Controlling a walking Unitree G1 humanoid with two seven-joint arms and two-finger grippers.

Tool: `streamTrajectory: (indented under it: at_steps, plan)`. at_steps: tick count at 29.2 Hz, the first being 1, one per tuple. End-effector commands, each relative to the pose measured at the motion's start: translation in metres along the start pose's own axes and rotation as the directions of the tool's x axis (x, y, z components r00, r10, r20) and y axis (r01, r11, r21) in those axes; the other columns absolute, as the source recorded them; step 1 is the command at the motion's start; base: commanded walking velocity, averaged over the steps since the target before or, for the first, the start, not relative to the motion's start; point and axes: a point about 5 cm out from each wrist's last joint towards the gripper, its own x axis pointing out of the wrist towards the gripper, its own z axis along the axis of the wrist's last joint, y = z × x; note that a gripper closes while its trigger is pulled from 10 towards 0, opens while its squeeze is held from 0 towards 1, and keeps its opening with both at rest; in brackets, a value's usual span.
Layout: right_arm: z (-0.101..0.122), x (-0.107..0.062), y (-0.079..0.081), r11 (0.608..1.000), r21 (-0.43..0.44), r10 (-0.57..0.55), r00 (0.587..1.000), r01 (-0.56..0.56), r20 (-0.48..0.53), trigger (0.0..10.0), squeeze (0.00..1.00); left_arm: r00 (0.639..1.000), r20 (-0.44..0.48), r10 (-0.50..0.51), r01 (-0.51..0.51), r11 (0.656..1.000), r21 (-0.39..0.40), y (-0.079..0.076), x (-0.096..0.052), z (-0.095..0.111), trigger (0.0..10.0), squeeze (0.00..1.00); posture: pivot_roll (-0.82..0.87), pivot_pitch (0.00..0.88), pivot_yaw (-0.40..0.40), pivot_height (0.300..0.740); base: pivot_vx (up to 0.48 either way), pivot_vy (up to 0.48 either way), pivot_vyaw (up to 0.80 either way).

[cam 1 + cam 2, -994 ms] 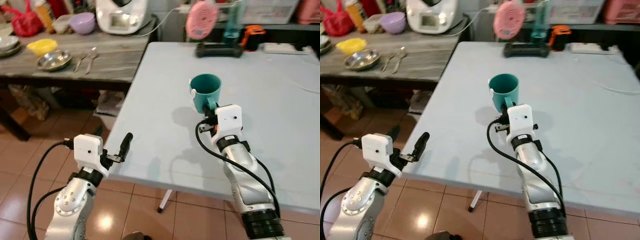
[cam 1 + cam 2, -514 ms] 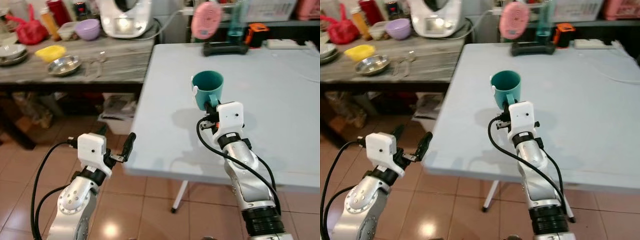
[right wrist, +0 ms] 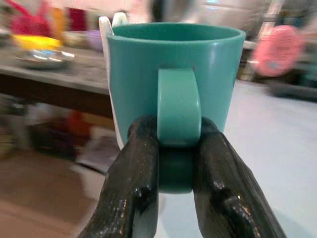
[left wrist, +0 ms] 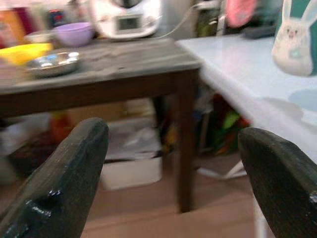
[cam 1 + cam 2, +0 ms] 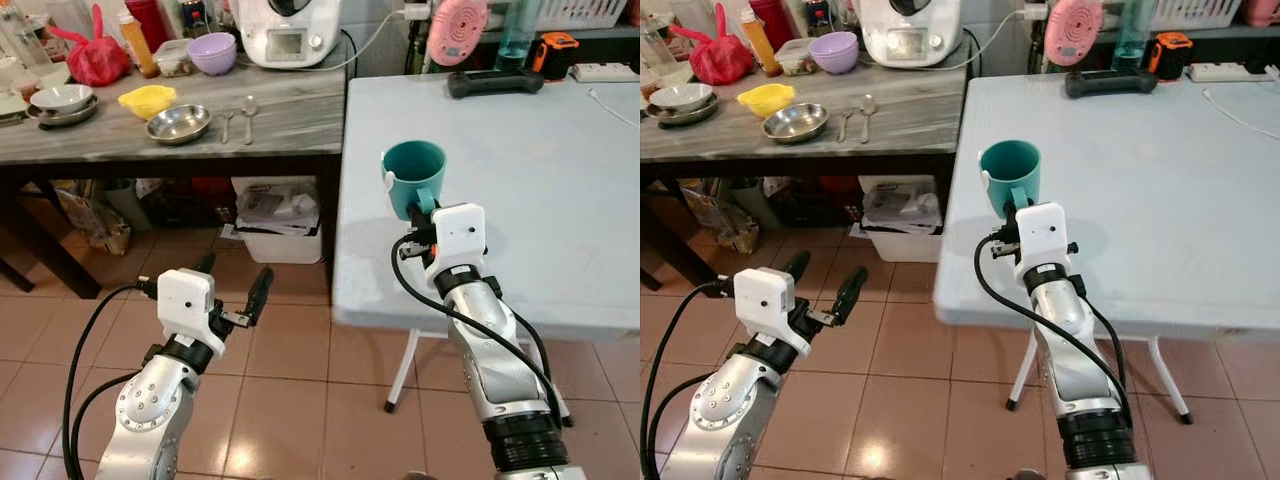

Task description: Setting the table

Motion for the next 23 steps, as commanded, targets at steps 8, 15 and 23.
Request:
streamTrajectory:
  at_steps: [8,15,23]
  plan:
    - [0.009,0.002,-0.0067,1.0,-0.018,-0.017,0.999,0.018,0.036,10.0,0.0,1.0,0.023,0.003,-0.003,1.0,0.021,-0.0012,0.0054,0.0049,10.0,0.0,-0.05,0.094,0.1,0.74,0.0,0.48,0.0]
    - [0.0092,0.0029,-0.0089,0.999,-0.026,-0.026,0.999,0.027,0.035,10.0,0.0,0.999,0.023,0.042,-0.042,0.998,0.035,0.0005,0.0065,0.0039,10.0,0.0,-0.05,0.091,0.095,0.74,0.0,0.411,0.0]
    - [0.0092,0.0038,-0.0096,0.999,-0.027,-0.028,0.999,0.028,0.033,10.0,0.0,0.998,0.031,0.047,-0.048,0.999,0.021,0.002,0.0079,0.0046,10.0,0.0,-0.05,0.087,0.092,0.74,0.0,0.0,0.0]
